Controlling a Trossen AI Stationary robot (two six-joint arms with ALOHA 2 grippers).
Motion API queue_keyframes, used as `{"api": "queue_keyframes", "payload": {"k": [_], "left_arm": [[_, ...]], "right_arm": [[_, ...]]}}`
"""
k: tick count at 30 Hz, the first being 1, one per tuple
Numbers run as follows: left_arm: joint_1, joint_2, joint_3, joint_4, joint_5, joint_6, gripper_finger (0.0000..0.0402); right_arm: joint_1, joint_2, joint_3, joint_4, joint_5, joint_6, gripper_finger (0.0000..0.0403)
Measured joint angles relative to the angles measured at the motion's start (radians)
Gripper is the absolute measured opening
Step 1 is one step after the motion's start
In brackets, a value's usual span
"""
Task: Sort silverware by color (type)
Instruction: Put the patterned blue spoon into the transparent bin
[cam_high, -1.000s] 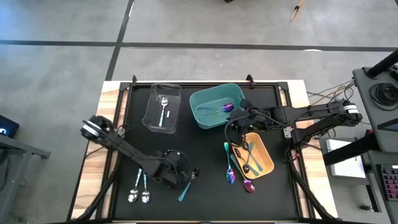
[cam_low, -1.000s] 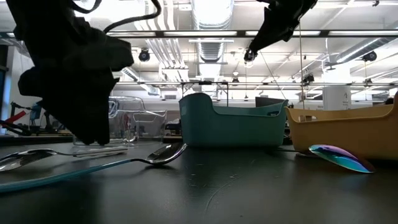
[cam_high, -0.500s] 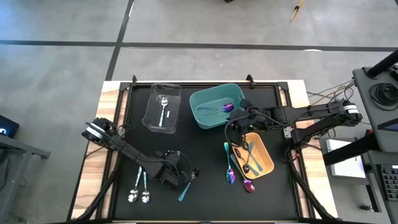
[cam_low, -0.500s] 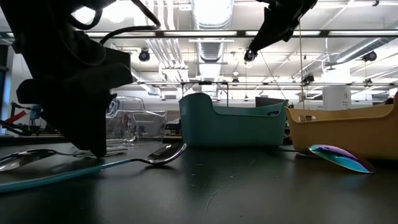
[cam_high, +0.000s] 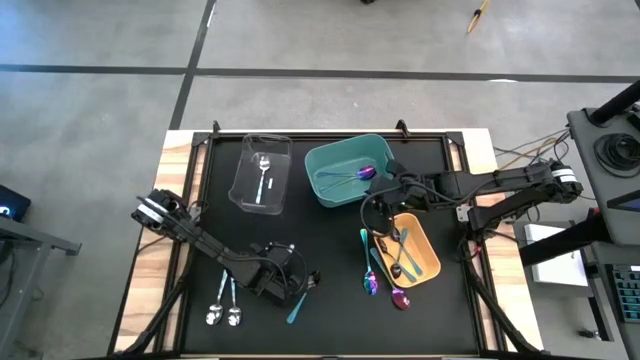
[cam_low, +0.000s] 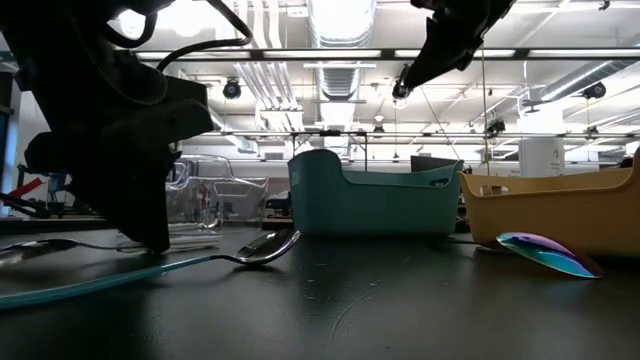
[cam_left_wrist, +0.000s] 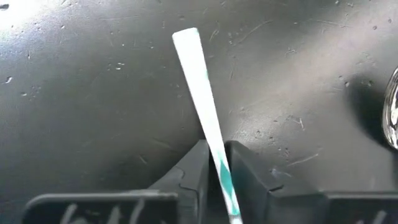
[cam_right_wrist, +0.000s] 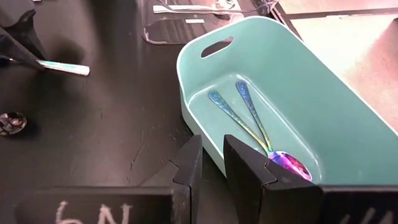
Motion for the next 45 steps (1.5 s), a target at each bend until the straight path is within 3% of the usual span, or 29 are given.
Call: {"api": "queue_keyframes", "payload": {"k": [5, 12, 20, 23, 30, 37, 45], "left_arm": [[0.0, 0.0, 0.0, 0.004, -0.007, 0.0, 0.0008], [-0.007, -0.012, -0.002, -0.007, -0.027, 0.006, 0.0004], [-0.007, -0.147, -0.003, -0.106, -0.045, 0.094, 0.0002], [-0.003, -0.219, -0.003, -0.113, -0.051, 0.177, 0.0002], [0.018, -0.395, -0.002, -0.075, -0.051, 0.322, 0.0001], [0.036, -0.492, -0.002, 0.003, -0.067, 0.426, 0.0], [0.057, -0.515, -0.001, 0.017, -0.068, 0.435, 0.0]], "right_arm": [[0.0, 0.0, -0.003, 0.0, 0.0, 0.0, 0.0059], [0.0, 0.0, -0.003, 0.0, 0.0, -0.002, 0.0059], [0.025, 0.0, -0.003, 0.016, -0.001, -0.079, 0.0059], [0.048, 0.0, -0.003, 0.049, -0.01, -0.139, 0.0059], [0.09, 0.018, -0.003, 0.182, -0.159, -0.291, 0.0059], [0.122, 0.12, -0.003, 0.361, -0.158, -0.489, 0.0063], [0.132, 0.263, 0.031, 0.536, -0.145, -0.755, 0.0133]]}}
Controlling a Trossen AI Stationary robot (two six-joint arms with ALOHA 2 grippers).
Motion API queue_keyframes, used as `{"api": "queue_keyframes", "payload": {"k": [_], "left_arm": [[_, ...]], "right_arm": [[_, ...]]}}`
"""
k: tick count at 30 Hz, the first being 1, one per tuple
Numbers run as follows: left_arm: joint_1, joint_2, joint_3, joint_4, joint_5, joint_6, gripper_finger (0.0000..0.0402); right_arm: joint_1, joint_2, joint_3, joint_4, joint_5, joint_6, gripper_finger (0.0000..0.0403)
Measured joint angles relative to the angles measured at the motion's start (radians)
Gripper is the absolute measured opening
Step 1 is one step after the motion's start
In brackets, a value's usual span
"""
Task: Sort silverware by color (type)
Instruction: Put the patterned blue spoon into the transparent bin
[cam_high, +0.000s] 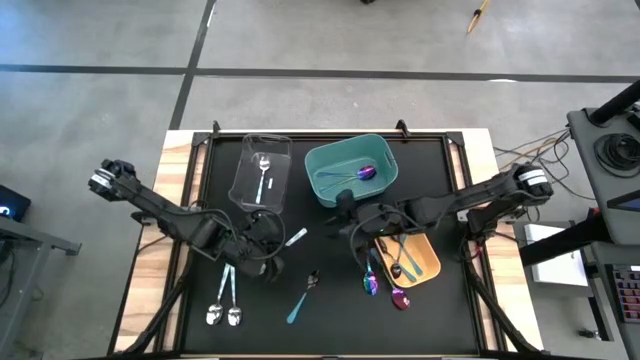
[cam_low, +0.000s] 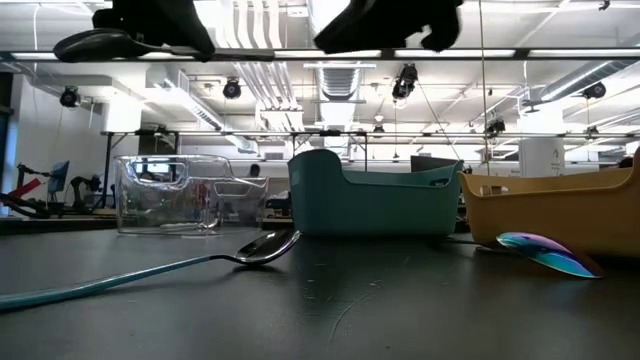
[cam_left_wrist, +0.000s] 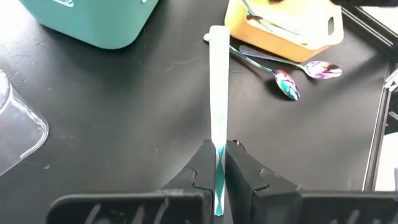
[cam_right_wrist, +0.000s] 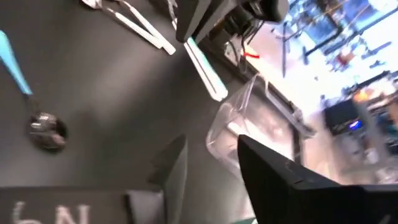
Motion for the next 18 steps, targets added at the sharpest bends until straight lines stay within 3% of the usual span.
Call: {"api": "queue_keyframes", "payload": {"k": [6, 18], "left_arm": [[0.019, 0.003, 0.0, 0.0, 0.001, -0.01, 0.0], [0.044, 0.006, 0.0, -0.003, 0.009, -0.007, 0.0]], "right_arm": [[0.02, 0.111, 0.083, 0.035, 0.125, -0.181, 0.0174], [0.025, 0.269, 0.232, 0.026, 0.284, -0.322, 0.0178]]}}
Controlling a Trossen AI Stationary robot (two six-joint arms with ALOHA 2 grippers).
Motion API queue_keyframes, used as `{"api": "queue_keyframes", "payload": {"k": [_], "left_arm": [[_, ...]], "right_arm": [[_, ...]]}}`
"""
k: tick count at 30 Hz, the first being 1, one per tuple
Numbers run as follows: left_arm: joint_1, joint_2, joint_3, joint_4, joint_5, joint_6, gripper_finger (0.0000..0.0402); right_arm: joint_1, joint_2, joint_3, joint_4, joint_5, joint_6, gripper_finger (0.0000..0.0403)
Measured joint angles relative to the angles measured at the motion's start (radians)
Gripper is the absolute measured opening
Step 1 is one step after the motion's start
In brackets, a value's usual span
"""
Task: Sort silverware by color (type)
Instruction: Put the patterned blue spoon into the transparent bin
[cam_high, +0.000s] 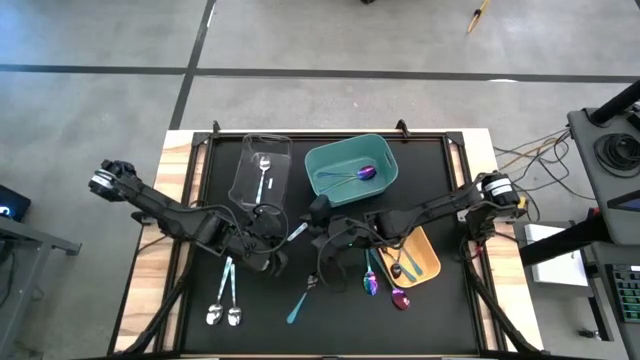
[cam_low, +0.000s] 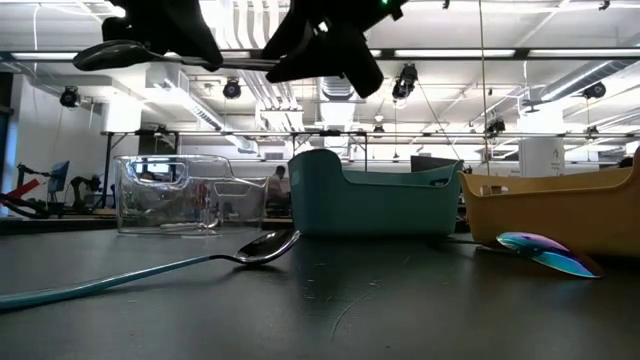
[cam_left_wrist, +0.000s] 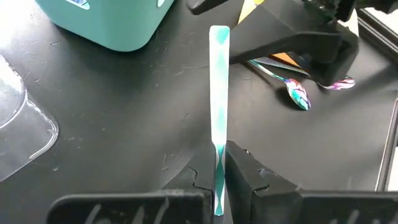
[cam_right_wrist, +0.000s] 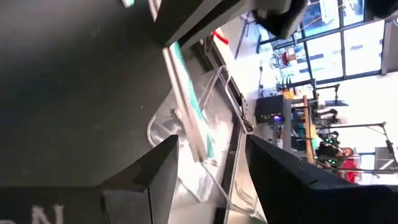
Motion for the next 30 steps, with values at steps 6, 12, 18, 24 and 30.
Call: {"api": "queue_keyframes", "payload": {"k": [6, 12, 18, 24, 30], "left_arm": [[0.001, 0.0, 0.0, -0.007, 0.0, 0.0, 0.0], [0.005, 0.0, 0.0, -0.004, 0.0, 0.0, 0.0], [0.022, 0.0, 0.0, 0.003, -0.001, 0.002, 0.0], [0.022, 0.0, 0.0, 0.026, 0.001, 0.016, 0.0], [0.022, 0.0, 0.0, 0.027, 0.003, 0.018, 0.0005]], "right_arm": [[0.0, 0.024, 0.018, 0.0, 0.002, -0.042, 0.0178], [0.0, 0.031, 0.018, 0.0, -0.002, -0.045, 0.0161], [0.0, 0.031, 0.018, 0.007, -0.009, -0.06, 0.0116], [-0.002, 0.036, 0.018, 0.006, -0.009, -0.066, 0.0063], [-0.002, 0.039, 0.017, -0.007, -0.009, -0.084, 0.0032]]}}
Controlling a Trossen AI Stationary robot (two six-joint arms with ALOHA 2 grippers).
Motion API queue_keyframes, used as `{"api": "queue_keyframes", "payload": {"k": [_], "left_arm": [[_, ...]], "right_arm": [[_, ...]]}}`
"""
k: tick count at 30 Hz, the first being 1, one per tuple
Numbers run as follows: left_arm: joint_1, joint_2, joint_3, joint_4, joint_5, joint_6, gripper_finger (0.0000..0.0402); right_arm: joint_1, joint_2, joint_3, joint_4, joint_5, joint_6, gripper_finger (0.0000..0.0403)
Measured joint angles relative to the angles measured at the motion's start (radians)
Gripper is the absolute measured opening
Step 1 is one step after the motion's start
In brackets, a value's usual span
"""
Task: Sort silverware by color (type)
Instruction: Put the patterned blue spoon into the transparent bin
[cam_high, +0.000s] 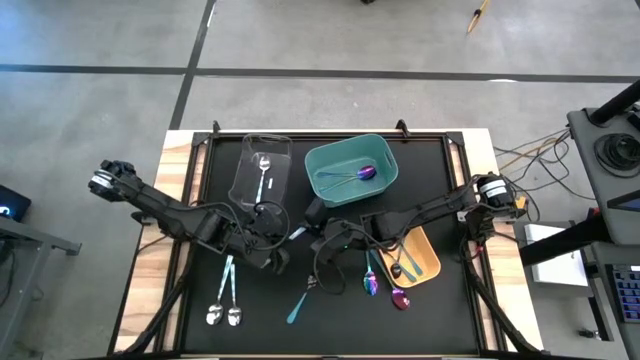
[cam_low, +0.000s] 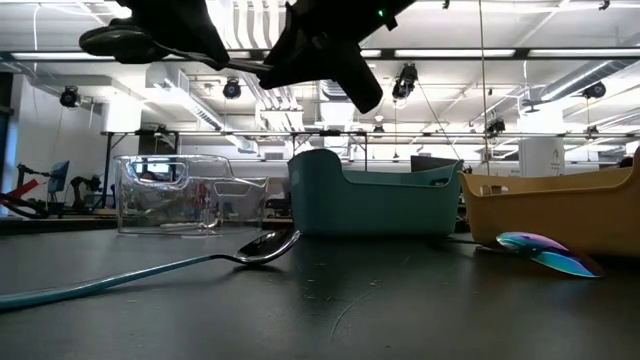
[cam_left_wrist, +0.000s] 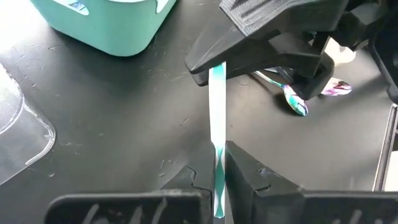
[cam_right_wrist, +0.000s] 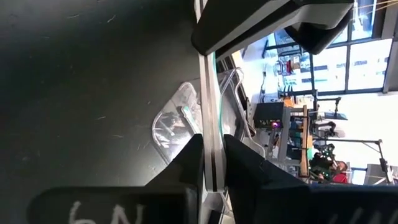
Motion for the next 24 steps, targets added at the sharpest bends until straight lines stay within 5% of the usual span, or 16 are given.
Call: {"api": "queue_keyframes", "payload": {"k": [9, 15, 24], "left_arm": [[0.002, -0.008, 0.024, -0.012, -0.014, 0.073, 0.0069], [0.002, -0.019, 0.109, -0.101, -0.018, 0.259, 0.0137], [-0.018, -0.125, 0.162, -0.142, -0.179, 0.56, 0.017]], "right_arm": [[0.0, -0.003, 0.0, -0.014, 0.01, 0.027, 0.0032], [0.0, -0.02, 0.001, -0.085, 0.011, 0.094, 0.0032], [-0.024, -0.173, -0.029, -0.318, 0.009, 0.272, 0.0032]]}}
